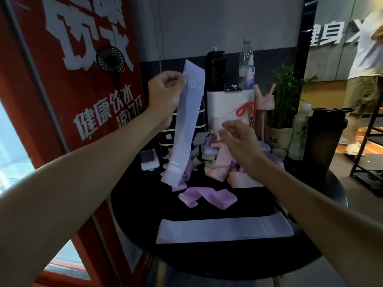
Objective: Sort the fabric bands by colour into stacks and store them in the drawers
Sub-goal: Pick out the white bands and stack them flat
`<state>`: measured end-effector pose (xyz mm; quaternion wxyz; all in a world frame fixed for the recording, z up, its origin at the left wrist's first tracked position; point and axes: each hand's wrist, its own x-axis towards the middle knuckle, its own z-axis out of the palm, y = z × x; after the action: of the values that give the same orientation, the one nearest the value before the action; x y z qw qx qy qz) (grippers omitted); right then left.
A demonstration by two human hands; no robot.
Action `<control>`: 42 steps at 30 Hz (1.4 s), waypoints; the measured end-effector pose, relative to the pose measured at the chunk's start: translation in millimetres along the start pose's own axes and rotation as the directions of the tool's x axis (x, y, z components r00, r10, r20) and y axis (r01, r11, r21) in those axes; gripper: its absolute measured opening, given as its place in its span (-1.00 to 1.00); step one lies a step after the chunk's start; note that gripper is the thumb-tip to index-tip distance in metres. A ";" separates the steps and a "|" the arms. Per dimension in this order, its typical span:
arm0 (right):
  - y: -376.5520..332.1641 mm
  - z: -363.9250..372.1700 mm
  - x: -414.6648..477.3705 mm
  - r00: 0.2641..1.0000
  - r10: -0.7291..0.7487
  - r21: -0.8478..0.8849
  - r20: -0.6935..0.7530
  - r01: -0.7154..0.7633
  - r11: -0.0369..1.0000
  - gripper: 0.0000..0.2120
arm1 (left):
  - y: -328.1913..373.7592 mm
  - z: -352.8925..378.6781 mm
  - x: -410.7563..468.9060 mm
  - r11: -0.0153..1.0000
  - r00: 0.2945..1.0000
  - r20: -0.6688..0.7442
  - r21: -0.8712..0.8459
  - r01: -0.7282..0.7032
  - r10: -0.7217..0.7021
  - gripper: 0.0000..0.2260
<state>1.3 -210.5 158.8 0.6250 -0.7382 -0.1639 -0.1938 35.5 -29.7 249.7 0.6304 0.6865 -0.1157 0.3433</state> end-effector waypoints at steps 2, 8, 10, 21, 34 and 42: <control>-24.3 2.6 2.8 1.000 0.003 0.039 0.013 -0.004 0.999 -0.74 | 10.6 -4.6 -10.3 1.000 0.998 0.059 -0.011 -0.001 0.002 -0.91; -66.0 13.2 -0.6 0.995 -0.082 0.066 0.053 0.078 0.995 -0.81 | 33.6 -14.0 -47.3 0.998 0.981 0.192 -0.066 0.009 0.004 -0.89; -71.3 16.1 -5.0 0.992 -0.127 0.042 0.001 0.127 0.991 -0.77 | 37.9 -16.1 -57.4 0.998 0.975 0.221 -0.064 0.029 -0.014 -0.95; -71.6 7.5 -39.1 0.993 -0.070 -0.026 0.093 0.073 0.997 -0.72 | 56.4 -25.2 -83.6 0.995 0.973 0.211 0.009 0.097 -0.096 -0.94; -10.2 -9.8 -87.7 0.859 0.132 0.179 0.494 -0.249 0.952 -0.78 | 51.5 -38.3 -89.7 0.979 0.982 -0.001 -0.083 0.188 -0.188 -0.91; 18.3 -23.4 -114.5 0.780 0.295 0.006 0.551 -0.358 0.934 -0.86 | 29.0 -57.1 -96.8 0.973 0.972 -0.082 -0.087 0.212 -0.219 -0.90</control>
<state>-91.5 -236.6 90.2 0.6168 -0.7438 -0.2137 0.1435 -71.6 -7.3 211.0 0.6947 0.6537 -0.0249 0.2991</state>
